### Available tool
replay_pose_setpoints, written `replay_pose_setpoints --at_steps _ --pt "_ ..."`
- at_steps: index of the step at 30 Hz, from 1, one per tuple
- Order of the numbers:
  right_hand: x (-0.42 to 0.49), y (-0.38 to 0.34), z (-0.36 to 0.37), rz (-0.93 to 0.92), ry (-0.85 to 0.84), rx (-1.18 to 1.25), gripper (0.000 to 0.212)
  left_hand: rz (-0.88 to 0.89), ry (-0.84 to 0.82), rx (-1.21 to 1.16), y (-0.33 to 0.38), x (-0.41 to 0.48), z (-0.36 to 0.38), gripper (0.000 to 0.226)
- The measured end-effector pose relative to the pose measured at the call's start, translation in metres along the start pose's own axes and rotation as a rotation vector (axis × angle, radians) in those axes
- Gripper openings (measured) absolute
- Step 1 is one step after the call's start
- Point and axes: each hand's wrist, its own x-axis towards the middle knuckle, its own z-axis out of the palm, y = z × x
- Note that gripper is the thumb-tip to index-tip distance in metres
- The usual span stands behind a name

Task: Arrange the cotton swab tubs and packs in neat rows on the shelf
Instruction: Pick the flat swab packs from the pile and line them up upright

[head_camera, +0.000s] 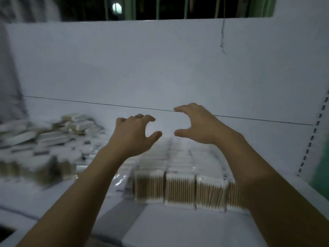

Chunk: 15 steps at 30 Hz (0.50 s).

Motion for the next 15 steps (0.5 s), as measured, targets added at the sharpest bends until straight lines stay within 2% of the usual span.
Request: replay_pose_setpoints --at_steps 9,15 --pt "0.078 -0.169 0.074 -0.272 -0.152 0.044 0.073 -0.250 -0.035 0.172 -0.180 -0.057 -0.070 0.055" --pt "0.126 -0.263 0.126 -0.352 -0.223 0.022 0.068 -0.383 -0.063 0.250 -0.291 -0.086 -0.102 0.051"
